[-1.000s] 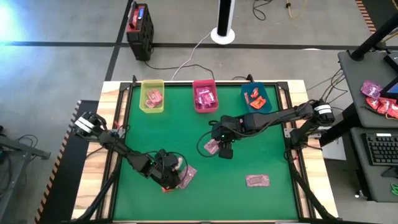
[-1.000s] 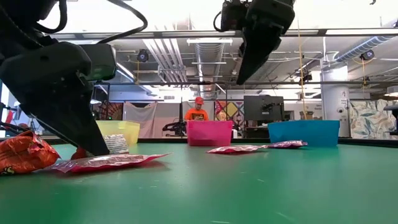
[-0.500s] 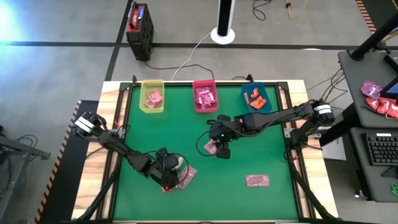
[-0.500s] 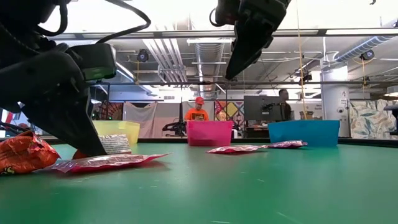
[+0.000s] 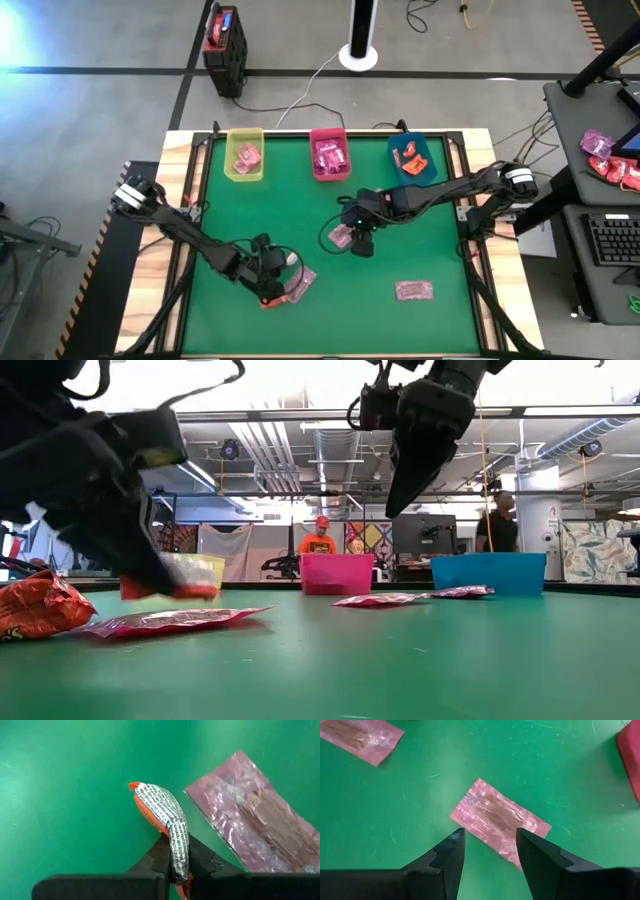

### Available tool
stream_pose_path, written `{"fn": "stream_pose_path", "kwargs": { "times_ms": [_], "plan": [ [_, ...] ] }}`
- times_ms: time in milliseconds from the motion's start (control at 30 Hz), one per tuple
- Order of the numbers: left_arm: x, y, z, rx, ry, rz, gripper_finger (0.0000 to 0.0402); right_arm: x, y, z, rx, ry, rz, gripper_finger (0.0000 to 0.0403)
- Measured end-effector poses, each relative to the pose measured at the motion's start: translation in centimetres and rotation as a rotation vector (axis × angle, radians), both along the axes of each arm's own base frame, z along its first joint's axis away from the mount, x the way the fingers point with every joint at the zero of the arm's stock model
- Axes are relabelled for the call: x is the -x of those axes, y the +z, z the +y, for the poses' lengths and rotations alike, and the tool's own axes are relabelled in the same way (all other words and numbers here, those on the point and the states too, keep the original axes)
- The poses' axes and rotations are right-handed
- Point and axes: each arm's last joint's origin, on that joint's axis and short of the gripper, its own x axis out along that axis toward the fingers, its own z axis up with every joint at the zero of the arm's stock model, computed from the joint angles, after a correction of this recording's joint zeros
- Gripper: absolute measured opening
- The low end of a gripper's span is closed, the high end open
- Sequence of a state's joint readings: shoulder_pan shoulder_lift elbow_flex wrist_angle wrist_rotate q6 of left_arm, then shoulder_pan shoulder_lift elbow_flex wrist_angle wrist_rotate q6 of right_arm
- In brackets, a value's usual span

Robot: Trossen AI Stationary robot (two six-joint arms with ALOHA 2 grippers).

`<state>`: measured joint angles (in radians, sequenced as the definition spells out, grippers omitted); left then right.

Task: Sort candy by brand, put in halloween buckets
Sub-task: Put the orange candy into the blue bin

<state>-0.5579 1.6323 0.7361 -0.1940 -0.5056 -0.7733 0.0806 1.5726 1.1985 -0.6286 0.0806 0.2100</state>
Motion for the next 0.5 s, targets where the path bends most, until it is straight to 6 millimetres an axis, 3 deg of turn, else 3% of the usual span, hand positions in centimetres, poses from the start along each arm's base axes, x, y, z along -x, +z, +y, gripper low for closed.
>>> {"fn": "stream_pose_path", "kwargs": {
  "times_ms": [500],
  "plan": [
    [1.6,5.5,1.6,-0.084,-0.078,-0.109,0.0006,-0.2,-2.4,0.3,-0.033,-0.025,-0.125,0.0169]
  ]
}}
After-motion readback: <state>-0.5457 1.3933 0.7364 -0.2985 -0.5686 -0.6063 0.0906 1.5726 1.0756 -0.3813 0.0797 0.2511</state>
